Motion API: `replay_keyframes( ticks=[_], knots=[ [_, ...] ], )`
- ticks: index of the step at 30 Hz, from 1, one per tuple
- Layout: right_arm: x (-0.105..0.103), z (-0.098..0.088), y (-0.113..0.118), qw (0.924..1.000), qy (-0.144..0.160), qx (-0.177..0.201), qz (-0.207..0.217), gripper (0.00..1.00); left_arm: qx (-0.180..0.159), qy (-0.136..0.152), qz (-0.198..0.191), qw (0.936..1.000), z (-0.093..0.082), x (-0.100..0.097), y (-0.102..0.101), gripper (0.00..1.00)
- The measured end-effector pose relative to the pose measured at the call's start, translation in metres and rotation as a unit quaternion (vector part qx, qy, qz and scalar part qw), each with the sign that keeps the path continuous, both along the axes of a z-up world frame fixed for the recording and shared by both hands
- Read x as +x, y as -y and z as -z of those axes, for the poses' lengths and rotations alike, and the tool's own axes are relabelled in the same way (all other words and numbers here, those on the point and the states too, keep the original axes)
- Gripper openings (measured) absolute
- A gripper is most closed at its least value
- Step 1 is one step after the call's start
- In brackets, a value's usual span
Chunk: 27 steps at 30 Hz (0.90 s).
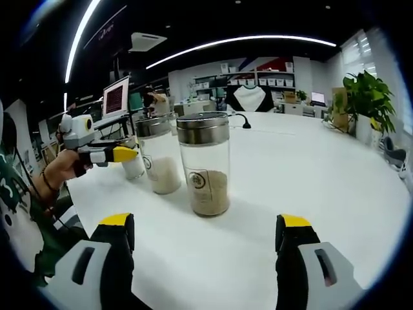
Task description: Rotate the seasoning bottle until the label or dispensing opening points toward the visible target arrow and the bottle remains upright within the marked orientation range
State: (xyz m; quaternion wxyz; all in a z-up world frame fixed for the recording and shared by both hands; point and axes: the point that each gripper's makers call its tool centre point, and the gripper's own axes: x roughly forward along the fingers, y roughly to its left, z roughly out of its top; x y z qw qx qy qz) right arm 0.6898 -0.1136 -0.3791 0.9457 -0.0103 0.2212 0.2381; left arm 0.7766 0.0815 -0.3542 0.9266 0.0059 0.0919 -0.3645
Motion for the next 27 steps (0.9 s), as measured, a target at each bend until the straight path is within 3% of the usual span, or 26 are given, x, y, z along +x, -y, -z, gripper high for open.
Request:
replay_keyframes(
  ticks=[17,27],
  knots=[
    [0.0006,0.0007,0.0006,1.0,-0.002,0.001,0.0,0.92,0.004,0.0,-0.105,0.9945,0.0004,0.0059,-0.0077,0.38],
    [0.001,0.0015,0.001,1.0,-0.005,0.0,0.003,0.92,0.011,0.006,-0.126,0.992,0.0013,0.0078,-0.0098,0.38]
  ],
)
